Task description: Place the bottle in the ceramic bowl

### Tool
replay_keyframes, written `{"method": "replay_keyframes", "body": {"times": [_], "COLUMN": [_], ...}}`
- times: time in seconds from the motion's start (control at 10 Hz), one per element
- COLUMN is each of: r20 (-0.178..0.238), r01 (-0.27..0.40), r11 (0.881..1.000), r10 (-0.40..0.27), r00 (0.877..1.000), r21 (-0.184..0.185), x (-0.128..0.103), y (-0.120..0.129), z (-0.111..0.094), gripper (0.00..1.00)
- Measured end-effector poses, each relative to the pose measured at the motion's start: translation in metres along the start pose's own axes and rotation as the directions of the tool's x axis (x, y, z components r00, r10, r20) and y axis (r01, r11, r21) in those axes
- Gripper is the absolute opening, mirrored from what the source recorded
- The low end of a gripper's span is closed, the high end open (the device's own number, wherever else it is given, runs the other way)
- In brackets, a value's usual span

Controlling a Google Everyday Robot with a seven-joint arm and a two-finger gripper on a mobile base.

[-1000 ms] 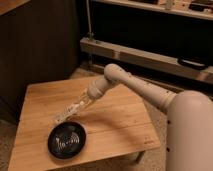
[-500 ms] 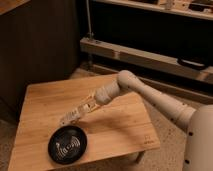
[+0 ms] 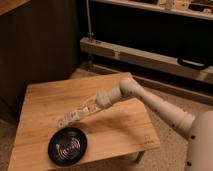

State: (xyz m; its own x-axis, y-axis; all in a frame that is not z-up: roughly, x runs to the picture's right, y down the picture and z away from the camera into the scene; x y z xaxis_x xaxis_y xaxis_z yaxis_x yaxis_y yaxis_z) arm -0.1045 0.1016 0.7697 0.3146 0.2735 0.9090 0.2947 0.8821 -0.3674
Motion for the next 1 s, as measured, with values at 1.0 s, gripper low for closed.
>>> {"method": "replay_keyframes", "body": {"times": [1.0], "r20": [0.126], "r01": [0.125], "r11": [0.992], "r10": [-0.123], "r00": [0.984], "r21": [-0.004], "x": [-0.082], "y": [-0.026], "z": [0.029], "gripper": [0.00]}}
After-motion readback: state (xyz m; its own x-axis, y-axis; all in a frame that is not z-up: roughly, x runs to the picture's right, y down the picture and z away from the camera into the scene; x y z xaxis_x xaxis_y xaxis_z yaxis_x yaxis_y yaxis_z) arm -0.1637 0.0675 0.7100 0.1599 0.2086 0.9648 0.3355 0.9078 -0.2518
